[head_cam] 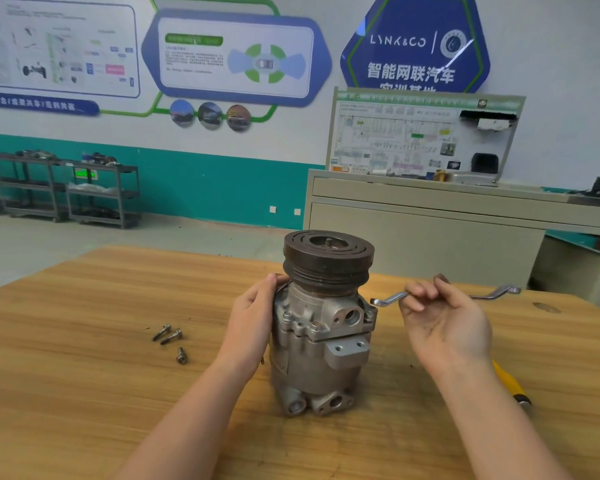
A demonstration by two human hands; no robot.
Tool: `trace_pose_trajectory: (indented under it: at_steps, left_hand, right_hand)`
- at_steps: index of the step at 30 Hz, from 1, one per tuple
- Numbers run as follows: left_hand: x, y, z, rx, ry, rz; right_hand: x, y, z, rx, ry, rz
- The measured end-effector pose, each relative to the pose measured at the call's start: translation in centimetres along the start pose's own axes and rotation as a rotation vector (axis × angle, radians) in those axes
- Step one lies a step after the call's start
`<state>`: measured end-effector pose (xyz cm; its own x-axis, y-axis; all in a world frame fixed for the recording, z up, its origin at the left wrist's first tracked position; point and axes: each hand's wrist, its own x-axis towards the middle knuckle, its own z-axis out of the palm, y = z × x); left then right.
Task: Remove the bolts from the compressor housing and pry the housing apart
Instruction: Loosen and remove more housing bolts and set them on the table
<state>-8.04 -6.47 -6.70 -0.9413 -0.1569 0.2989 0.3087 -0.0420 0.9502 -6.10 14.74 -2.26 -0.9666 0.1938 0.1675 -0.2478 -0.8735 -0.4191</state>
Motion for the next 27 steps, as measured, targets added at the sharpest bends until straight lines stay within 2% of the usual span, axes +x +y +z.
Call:
trace_pose_trajectory:
  at_steps: [12, 15, 21, 24, 27]
  left_hand:
    - [-0.1, -0.3, -0.3, 0.064, -0.062, 0.168]
    - [-0.1, -0.4, -0.4, 0.090, -0.074, 0.187]
    - [0.8, 0.3, -0.5, 0.169, -0.139, 0.172]
    - [1.2, 0.6, -0.6, 0.176, -0.154, 0.171]
    - [1.4, 0.6, -0.6, 0.200, -0.160, 0.165]
  right_hand:
    - [-1.7, 0.6, 1.1, -0.338, -0.084, -0.272]
    - [-2.5, 1.1, 1.5, -0.470, -0.120, -0.432]
    - [-4.6, 3.8, 1.2, -0.877, -0.086, -0.922]
    - [-5.4, 5.0, 1.1, -1.067, -0.138, -1.047]
    - [-5.5, 4.8, 1.2, -0.999, -0.129, -1.097]
